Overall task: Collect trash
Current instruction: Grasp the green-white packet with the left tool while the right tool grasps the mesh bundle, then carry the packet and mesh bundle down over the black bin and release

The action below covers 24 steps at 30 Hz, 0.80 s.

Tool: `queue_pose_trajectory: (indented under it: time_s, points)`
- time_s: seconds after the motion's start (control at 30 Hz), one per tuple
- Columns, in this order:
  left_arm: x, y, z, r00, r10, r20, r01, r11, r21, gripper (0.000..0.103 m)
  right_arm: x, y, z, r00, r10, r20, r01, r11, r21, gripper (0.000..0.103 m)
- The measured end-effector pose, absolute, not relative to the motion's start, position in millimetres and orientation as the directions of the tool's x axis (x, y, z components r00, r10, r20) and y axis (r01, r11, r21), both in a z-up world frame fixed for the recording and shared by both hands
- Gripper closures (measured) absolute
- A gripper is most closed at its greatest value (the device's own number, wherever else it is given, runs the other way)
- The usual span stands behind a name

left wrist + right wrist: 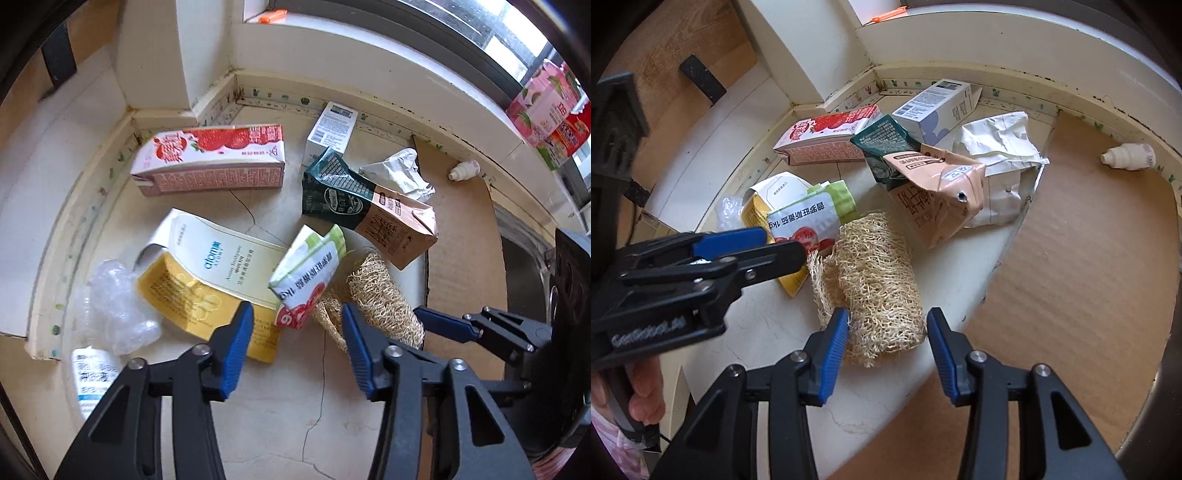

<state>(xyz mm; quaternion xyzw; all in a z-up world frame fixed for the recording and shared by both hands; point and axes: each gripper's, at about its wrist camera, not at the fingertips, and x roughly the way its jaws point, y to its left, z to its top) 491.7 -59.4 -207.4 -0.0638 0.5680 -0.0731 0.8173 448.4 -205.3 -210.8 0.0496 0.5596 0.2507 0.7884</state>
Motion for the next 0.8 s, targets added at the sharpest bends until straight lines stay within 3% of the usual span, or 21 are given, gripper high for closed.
queue_pose_trajectory:
  time_s: [0.1,0.17,0.4,0.53,0.8]
  points:
    - [501.2,-56.8,-220.1,0.321,-0.256,-0.912,0.034,0.965,-0.26,0.071,446.8,-209.4,-209.1,0.26,0.469,-0.844,-0.333,0.864,0.377,0.068]
    - [505.2,-55.8,-226.1,0.322,-0.312,-0.894,0.031,0.947,-0.32,0.072,444.9,-211.2,-207.4,0.269,0.469,-0.841,-0.333,0.865,0.376,0.072]
    - [516.0,-50.5,-237.8,0.342,-0.389,-0.855,-0.027,0.906,-0.423,0.093,439.5,-214.4,-204.3,0.291,0.472,-0.832,-0.335,0.865,0.374,0.076]
    - [515.6,-42.4,-238.3,0.369,-0.403,-0.837,-0.074,0.885,-0.459,0.096,435.1,-214.5,-203.8,0.306,0.472,-0.827,-0.332,0.867,0.372,0.077]
    - [489.1,-44.1,-207.7,0.421,-0.353,-0.836,-0.052,0.91,-0.411,0.099,420.2,-221.1,-190.4,0.329,0.501,-0.8,-0.331,0.855,0.399,0.078]
